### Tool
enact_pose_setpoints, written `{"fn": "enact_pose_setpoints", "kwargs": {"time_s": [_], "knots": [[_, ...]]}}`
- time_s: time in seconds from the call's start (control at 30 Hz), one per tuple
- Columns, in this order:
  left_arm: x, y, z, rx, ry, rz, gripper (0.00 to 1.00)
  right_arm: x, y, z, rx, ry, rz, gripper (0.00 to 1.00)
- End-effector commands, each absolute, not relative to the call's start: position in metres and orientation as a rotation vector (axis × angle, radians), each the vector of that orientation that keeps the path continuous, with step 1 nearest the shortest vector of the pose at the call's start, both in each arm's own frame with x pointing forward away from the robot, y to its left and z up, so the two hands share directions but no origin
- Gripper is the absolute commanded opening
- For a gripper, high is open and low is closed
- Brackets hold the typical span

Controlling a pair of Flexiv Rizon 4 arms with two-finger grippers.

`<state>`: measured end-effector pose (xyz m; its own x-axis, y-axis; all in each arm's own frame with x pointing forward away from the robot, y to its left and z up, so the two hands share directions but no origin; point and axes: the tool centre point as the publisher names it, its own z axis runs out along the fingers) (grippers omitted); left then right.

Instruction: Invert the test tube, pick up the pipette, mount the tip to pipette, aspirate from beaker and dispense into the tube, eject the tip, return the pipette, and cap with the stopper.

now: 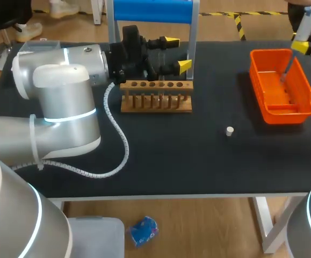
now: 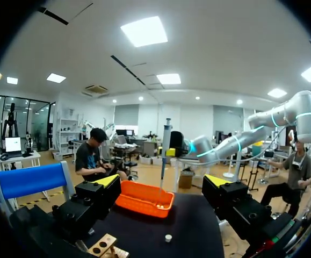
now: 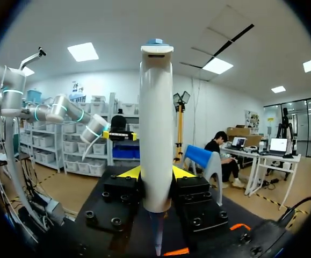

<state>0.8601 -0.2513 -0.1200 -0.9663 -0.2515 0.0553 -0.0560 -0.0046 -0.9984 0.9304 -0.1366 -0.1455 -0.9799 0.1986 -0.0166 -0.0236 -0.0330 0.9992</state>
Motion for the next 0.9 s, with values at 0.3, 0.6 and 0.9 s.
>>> {"fn": "enact_pose_setpoints", "kwargs": {"time_s": [0.3, 0.6, 0.9], "knots": [[0.859, -0.253, -0.121, -0.335, 2.103, -2.107, 1.00, 0.947, -0.170, -0.164, 0.229, 2.057, 2.131, 0.00], [0.859, -0.253, -0.121, -0.335, 2.103, -2.107, 1.00, 0.953, -0.186, -0.173, 0.247, 2.042, 2.136, 0.00], [0.859, -0.253, -0.121, -0.335, 2.103, -2.107, 1.00, 0.953, -0.186, -0.175, 0.244, 2.047, 2.142, 0.00]]}}
